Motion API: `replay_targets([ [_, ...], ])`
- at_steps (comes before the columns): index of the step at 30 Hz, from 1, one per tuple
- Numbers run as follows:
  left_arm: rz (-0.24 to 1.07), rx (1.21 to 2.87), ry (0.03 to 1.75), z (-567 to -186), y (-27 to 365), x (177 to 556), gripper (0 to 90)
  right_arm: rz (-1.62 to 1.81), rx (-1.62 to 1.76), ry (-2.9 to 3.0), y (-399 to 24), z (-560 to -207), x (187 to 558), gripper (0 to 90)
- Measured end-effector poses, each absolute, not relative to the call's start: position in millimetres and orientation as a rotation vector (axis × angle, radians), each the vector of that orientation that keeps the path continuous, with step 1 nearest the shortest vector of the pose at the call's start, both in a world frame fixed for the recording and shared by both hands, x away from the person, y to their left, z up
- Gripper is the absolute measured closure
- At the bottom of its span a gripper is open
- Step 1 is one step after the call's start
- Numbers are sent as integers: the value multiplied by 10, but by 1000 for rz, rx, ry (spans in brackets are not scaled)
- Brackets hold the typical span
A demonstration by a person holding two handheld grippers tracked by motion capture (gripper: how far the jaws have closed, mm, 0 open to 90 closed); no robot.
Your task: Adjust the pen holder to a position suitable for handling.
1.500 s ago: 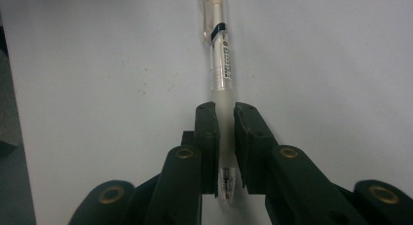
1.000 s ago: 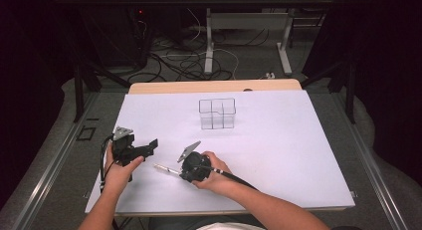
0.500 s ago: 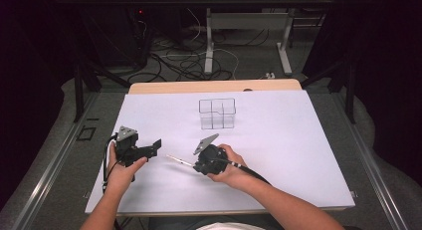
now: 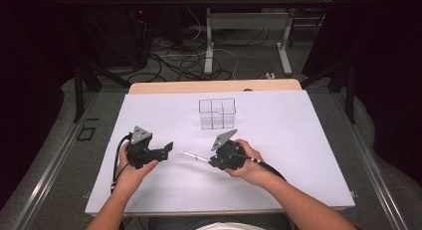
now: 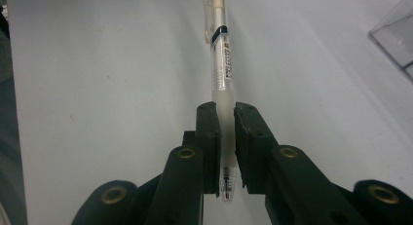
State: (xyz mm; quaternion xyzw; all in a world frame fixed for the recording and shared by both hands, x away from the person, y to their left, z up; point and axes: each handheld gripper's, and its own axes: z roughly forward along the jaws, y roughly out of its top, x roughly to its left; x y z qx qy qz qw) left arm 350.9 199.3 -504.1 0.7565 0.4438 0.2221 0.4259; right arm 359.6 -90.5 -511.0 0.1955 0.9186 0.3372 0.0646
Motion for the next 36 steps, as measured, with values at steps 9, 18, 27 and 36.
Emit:
replay_targets([
  [9, 617, 2063, 935, -5056, 1694, 3404, 161, 919, 473, 2698, -1062, -5059, 3608, 809],
  [18, 693, 2160, 733, -5099, 1467, 3303, 249, 953, 529, 2721, -1144, -5063, 3653, 809],
  [27, 739, 2239, 577, -5139, 1298, 3226, 292, 975, 566, 2768, -1130, -5069, 3660, 809],
  [36, 846, 2313, 394, -5189, 1140, 3150, 335, 975, 580, 2793, -1098, -5069, 3643, 809],
])
